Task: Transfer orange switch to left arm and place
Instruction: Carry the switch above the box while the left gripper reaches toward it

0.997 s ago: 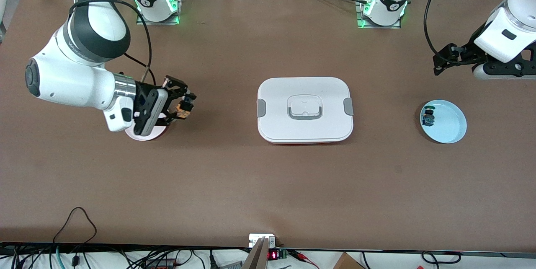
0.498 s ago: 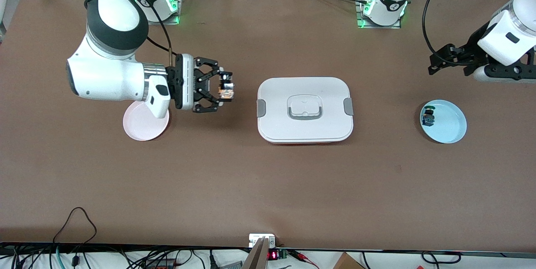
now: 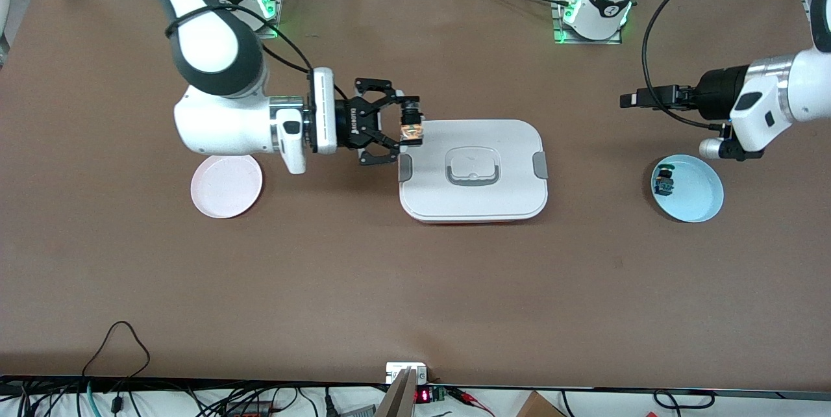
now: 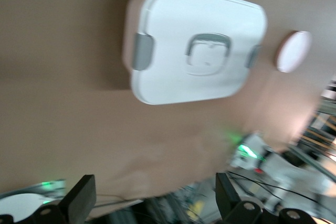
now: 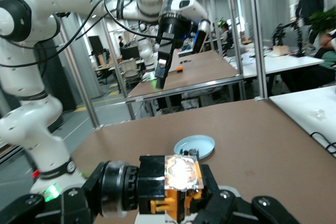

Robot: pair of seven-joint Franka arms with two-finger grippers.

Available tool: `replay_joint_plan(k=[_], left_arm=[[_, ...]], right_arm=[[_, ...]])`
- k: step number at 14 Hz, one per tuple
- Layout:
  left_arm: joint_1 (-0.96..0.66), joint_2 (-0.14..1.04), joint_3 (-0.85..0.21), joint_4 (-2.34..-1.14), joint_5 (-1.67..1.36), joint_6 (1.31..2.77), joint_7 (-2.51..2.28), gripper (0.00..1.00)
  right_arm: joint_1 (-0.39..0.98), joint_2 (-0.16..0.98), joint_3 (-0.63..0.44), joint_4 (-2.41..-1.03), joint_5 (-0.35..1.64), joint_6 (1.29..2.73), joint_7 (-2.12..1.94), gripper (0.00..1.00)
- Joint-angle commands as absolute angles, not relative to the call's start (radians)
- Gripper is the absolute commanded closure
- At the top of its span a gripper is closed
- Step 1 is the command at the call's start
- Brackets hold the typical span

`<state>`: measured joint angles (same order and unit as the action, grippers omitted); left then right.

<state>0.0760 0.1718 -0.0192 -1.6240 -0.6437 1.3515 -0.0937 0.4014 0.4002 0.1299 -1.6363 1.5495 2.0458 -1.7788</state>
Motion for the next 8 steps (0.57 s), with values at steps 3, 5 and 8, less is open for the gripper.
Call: replay_joint_plan(k=[3, 5, 8], left_arm=[[0.080, 0.251, -0.032, -1.604, -0.967, 1.301, 0.018, 0.00], [0.061, 0.282, -0.063, -1.620, -1.101, 1.397, 0.093, 0.00], [0.052, 0.279, -0.116, -1.690, -1.303, 1.541, 0.148, 0.00]], right_arm=[[0.482, 0.434, 0.126, -1.580, 1.663, 2.121, -1.828, 1.00], [0.506, 0.445, 0.126, -1.563, 1.687, 2.147, -1.829, 1.00], [0.520, 0.454, 0.126, -1.562, 1.687, 2.149, -1.829, 1.00]])
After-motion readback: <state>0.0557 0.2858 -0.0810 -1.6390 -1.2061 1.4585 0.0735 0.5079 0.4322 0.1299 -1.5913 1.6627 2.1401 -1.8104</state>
